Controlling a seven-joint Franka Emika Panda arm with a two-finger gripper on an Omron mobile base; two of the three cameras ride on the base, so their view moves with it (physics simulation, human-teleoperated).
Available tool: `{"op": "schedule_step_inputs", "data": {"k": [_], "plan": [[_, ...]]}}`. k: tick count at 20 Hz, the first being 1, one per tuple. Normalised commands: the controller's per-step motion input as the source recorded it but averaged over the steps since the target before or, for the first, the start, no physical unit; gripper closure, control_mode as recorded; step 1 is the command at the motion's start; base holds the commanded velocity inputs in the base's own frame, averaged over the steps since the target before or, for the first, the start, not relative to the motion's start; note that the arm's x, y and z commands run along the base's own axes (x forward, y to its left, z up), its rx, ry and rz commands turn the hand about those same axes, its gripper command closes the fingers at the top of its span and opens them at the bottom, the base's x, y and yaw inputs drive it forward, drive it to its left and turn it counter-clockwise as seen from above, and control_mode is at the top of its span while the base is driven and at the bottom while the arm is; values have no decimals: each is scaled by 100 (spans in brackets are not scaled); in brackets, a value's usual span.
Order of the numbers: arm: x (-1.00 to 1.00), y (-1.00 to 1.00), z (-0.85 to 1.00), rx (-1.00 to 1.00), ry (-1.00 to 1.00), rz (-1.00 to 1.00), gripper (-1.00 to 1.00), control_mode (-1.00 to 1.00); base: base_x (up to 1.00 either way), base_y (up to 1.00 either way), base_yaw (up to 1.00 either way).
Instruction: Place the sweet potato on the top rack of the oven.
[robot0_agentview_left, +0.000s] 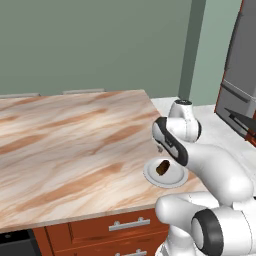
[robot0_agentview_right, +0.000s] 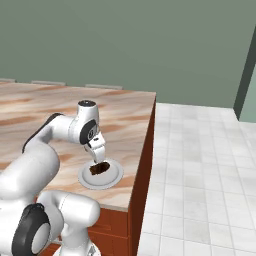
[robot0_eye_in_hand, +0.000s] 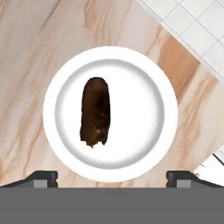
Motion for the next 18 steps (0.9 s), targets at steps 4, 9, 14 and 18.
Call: {"op": "schedule_step_inputs", "data": {"k": [4, 9, 14, 18], "plan": [[37, 0, -41, 1, 0, -7, -100, -100, 0, 0, 0], [39, 0, -41, 0, 0, -7, -100, -100, 0, 0, 0], [0, 7, -33, 0, -1, -6, -100, -100, 0, 0, 0], [0, 2, -55, 0, 5, -4, -100, -100, 0, 0, 0]]}}
